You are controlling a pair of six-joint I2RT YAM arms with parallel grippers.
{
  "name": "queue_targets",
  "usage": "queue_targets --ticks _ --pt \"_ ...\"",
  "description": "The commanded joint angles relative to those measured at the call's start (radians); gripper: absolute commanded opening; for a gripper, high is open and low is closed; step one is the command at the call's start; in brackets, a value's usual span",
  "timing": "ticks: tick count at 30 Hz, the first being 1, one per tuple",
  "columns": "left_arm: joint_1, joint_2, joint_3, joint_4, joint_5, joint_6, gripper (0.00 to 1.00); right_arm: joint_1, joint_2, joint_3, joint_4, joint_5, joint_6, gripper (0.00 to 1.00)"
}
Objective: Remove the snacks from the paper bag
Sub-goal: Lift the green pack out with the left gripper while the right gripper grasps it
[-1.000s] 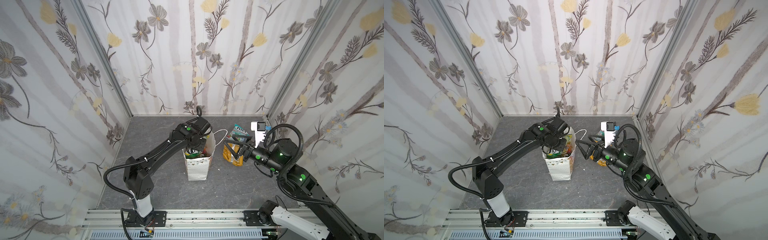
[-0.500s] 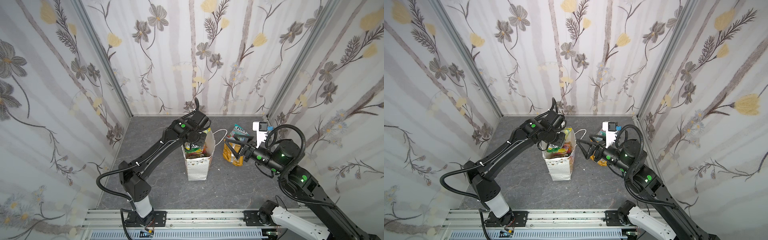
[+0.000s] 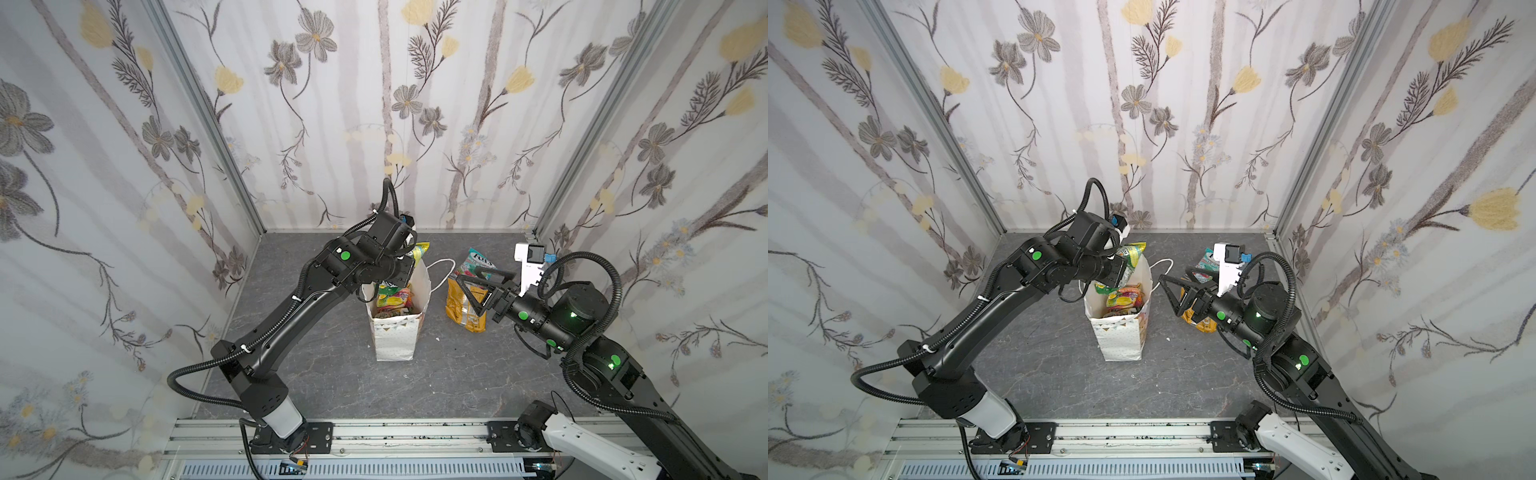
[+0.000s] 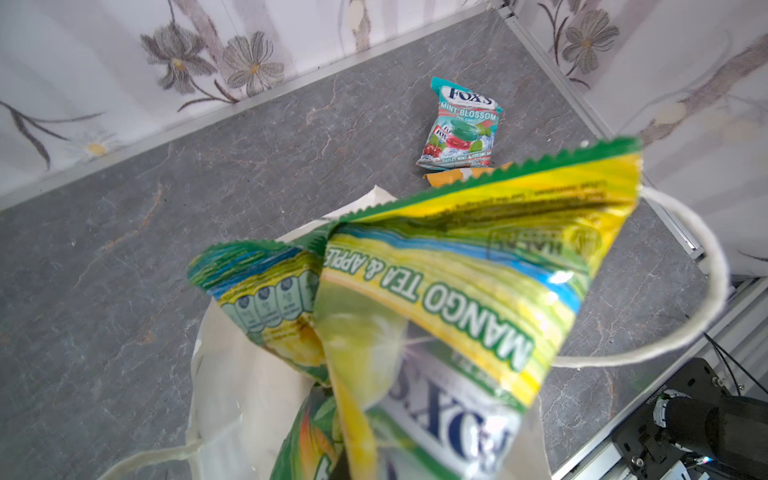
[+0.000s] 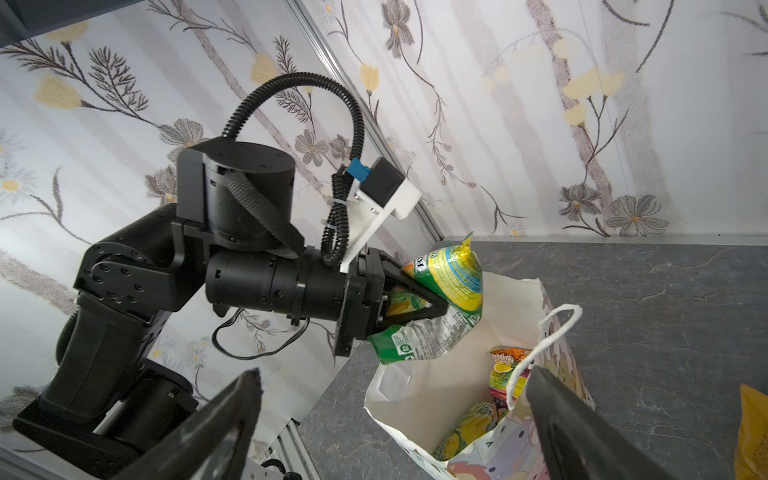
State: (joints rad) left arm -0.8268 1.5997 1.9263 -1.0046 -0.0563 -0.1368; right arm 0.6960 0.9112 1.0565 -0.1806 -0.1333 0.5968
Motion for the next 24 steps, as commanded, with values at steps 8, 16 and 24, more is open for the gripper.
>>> queue_targets --ticks 8,16,24 --pt "-0.128 -0.138 -0.125 0.262 -0.065 0.361 0.00 -0.001 0.017 0.050 -0.017 0.030 0.063 0.99" --pt "-0.220 -0.277 -0.327 0.489 -0.101 0.614 0.00 0.001 0.072 0.071 -0.021 -0.035 0.088 0.99" --pt "-0.279 -0.336 -0.424 0.585 -0.122 0.768 0.00 0.002 0.132 0.067 0.017 -0.120 0.145 0.99"
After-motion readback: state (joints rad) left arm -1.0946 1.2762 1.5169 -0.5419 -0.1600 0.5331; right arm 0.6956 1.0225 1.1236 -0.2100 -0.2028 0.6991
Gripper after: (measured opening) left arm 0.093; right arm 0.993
